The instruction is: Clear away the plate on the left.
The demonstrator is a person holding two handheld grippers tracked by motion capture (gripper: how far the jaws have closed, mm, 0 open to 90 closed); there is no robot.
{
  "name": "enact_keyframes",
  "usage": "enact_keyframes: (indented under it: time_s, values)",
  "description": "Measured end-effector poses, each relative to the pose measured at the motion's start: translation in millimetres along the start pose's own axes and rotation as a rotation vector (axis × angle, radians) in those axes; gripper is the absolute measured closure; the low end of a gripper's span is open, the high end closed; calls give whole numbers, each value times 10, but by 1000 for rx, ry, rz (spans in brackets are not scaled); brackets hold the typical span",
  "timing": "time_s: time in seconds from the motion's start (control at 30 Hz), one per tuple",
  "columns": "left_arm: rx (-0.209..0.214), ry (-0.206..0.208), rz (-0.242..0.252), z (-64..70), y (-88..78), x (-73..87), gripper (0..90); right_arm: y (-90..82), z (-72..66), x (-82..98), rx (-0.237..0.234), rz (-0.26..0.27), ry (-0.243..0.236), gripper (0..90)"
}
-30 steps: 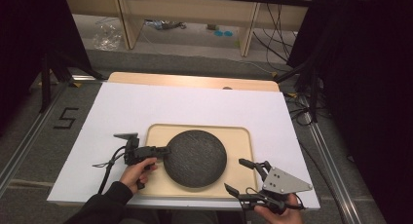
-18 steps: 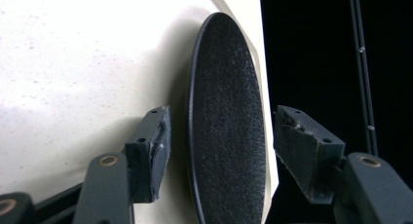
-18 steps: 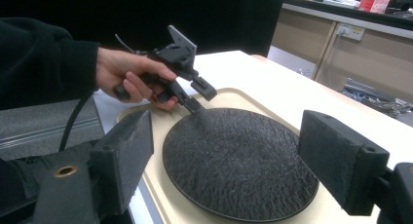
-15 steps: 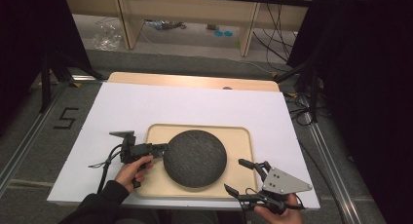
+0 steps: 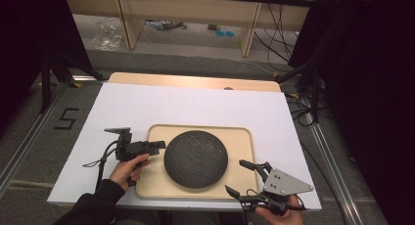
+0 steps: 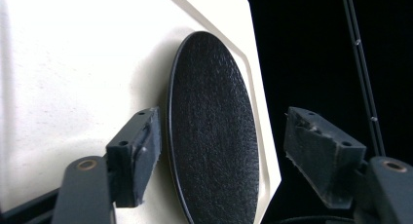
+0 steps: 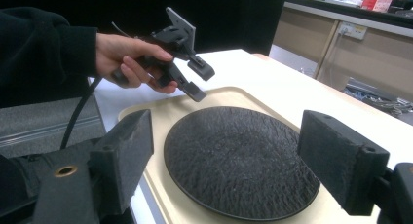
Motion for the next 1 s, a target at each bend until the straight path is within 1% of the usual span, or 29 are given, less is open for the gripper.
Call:
enact_keyframes:
  time_s: [0.1,0.17,0.2,0.23,0.33,0.4,0.43,0.57,0.6,0.67,0.73,0.8,0.93,1.0]
  values:
    - [-5,-1,9,9,-40,-35,284,0,1,7,-5,-6,-6,219]
    - [0,-3,9,12,-53,-42,284,-1,0,4,-7,-7,-5,219]
    - [9,2,20,9,-73,-57,284,-2,-1,5,-8,-9,-5,219]
    - [5,1,24,13,-82,-66,284,0,-1,7,-4,-4,-6,219]
    - [4,5,21,24,-106,-86,282,0,1,5,-3,-4,-5,219]
    - [5,16,22,32,-137,-107,281,-3,-1,8,-8,-9,-5,219]
    - [12,29,33,35,-166,-127,281,-2,0,8,-8,-8,-5,219]
    - [10,34,38,47,-213,-159,279,-2,0,8,-7,-8,-4,219]
    - [9,45,47,41,-227,-168,269,-1,0,7,-7,-8,-4,219]
    - [2,50,48,41,-253,-185,263,-1,0,6,-7,-8,-4,219]
    - [-5,40,53,52,-273,-199,251,3,-3,11,-17,-7,-3,219]
    - [-10,60,56,51,-301,-208,244,-1,1,7,-8,-7,-4,219]
    - [-17,64,56,58,-328,-223,235,1,-1,12,-9,-9,-4,219]
    - [-7,71,63,56,-350,-235,231,8,-1,8,-12,1,-2,219]
Point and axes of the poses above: each handheld gripper's, and its own axes: y roughly forward along the jaws, x roughly out of its underside, z roughly to its right, the point moved 5 cm from there along y, roughly forward along the jaws, and after that the axes turned 13 degrees about z, right-handed, at the moved point
